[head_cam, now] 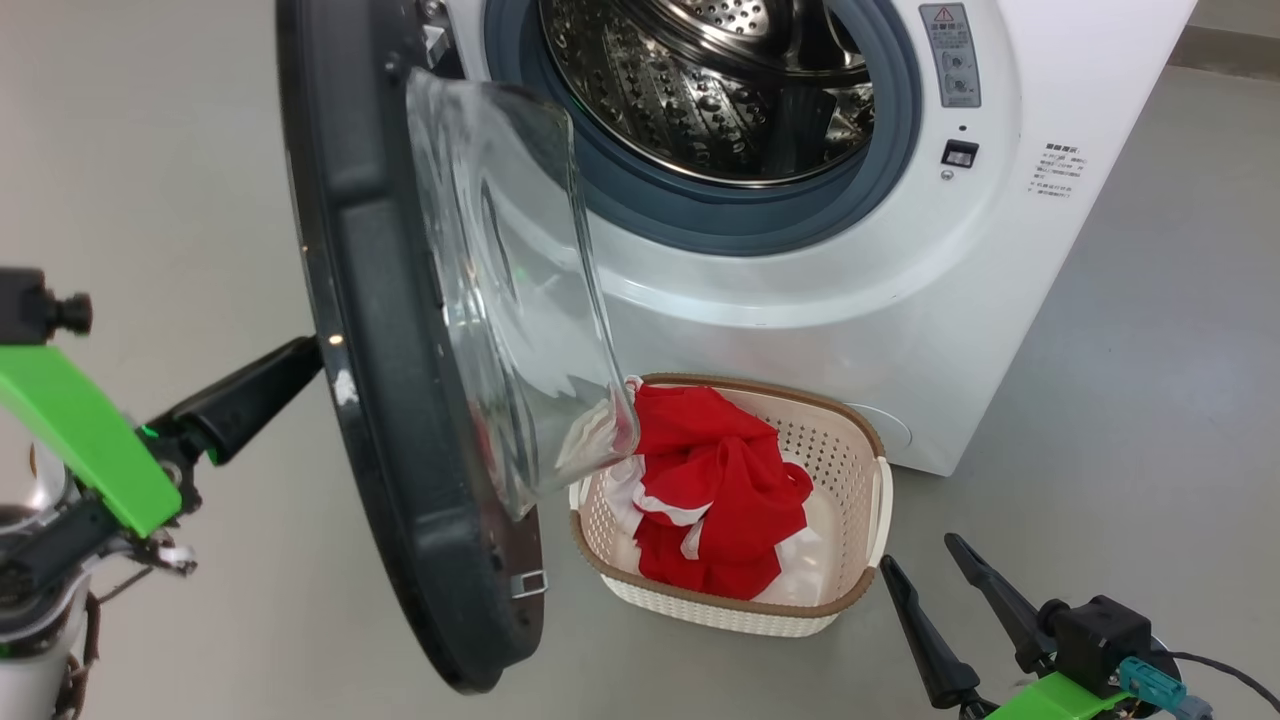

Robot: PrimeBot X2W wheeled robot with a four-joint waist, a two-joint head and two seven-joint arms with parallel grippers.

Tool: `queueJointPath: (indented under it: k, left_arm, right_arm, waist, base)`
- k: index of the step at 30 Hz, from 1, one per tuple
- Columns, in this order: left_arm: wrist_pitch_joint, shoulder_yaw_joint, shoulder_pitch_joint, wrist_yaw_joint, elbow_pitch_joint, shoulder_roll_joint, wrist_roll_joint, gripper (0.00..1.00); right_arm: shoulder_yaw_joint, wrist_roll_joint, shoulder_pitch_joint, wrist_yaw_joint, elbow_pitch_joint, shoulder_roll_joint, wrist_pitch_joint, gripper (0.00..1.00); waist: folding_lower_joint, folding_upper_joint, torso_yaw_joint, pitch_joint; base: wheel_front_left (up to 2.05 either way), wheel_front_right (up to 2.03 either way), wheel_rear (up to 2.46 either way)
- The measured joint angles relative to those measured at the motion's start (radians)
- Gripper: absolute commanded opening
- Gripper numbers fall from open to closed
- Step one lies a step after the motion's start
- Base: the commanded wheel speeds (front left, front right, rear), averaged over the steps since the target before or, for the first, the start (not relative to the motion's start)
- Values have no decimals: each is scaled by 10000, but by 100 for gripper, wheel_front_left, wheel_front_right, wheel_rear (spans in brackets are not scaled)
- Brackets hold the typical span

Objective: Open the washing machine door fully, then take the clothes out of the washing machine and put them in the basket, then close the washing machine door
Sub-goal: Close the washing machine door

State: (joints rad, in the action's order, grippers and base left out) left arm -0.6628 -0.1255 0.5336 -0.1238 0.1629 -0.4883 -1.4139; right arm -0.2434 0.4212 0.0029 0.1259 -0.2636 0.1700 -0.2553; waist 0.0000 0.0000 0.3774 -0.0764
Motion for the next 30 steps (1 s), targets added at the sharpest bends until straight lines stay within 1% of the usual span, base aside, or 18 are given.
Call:
queueJointPath:
  k: [10, 16, 20, 22, 23, 24, 30]
  left_arm:
    - [1676, 201, -1045, -2, 370, -12, -23, 100]
    - [2696, 259, -1607, -2, 865, -82, 63, 100]
    - [3595, 265, -1964, -2, 1223, -73, 169, 100]
    - [4056, 196, -2152, -2, 1383, -90, 366, 100]
    - [4516, 77, -2338, -4, 1509, -73, 451, 100]
    - [4738, -21, -2449, -4, 1590, -82, 546, 100]
    - [5735, -347, -2998, -4, 2127, 115, 403, 100]
  right_arm:
    - [29, 0, 171, 0, -13, -88, 0, 100]
    - [42, 0, 180, 0, -13, -102, 0, 100]
    - [54, 0, 261, 0, -21, -123, 0, 100]
    - [63, 0, 367, 0, -36, -136, 0, 100]
    - [79, 0, 378, 0, -38, -146, 0, 100]
    - [84, 0, 378, 0, -42, -148, 2, 100]
    - [113, -2, 378, 0, -42, -163, 2, 100]
  waist:
    - [0, 0, 69, 174]
    - [0, 0, 79, 243]
    - [1, 0, 71, 297]
    - [1, 0, 73, 314]
    - [1, 0, 73, 318]
    - [0, 0, 73, 317]
    - [0, 0, 54, 298]
  base:
    - [0, 0, 0]
    - [0, 0, 0]
    - [0, 0, 0]
    - [0, 0, 0]
    - [0, 0, 0]
    - [0, 0, 0]
    - [0, 0, 0]
